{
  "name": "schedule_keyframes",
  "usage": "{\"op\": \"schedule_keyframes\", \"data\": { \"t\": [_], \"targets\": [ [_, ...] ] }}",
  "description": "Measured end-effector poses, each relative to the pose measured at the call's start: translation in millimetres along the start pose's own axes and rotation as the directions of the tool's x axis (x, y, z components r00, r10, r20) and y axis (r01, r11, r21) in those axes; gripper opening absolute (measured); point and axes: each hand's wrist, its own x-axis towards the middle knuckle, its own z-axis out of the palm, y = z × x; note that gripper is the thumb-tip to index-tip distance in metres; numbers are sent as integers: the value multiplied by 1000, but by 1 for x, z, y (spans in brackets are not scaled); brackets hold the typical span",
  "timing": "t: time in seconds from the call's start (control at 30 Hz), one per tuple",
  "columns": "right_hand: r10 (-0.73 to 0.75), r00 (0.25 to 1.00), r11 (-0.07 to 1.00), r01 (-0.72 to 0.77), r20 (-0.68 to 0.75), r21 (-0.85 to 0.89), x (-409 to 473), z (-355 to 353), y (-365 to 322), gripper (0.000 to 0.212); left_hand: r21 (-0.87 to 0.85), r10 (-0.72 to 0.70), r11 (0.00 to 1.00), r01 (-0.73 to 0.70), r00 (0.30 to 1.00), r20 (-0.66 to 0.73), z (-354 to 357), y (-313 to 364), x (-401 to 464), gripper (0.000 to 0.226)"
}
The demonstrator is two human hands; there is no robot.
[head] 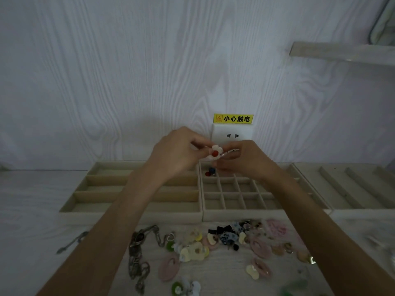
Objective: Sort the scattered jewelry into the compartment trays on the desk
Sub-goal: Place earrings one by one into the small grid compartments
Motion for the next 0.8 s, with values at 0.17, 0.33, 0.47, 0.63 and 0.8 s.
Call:
{"op": "schedule_keyframes", "data": {
  "t": [0.17,0.33,0.47,0.63,0.8],
  "targets": [
    [-22,997,1000,23,78,-4,-3,-18,-3,22,64,-1,998,3,999,-34,-2,-3,1,18],
    [-14,999,994,18,42,-104,4,-15,6,19,82,-36,996,39,999,-32,8,-7,1,21],
    [20,995,993,-9,98,-114,9,-8,11,23,95,-66,993,69,997,-34,16,-13,1,21],
    [-160,987,865,126,-28,-486,14,-1,18,17,178,-83,980,84,996,-11,26,-14,-1,23],
    [-286,940,821,140,-185,-553,13,1,21,18,235,-79,969,80,997,-15,27,-11,-4,14]
  ]
}}
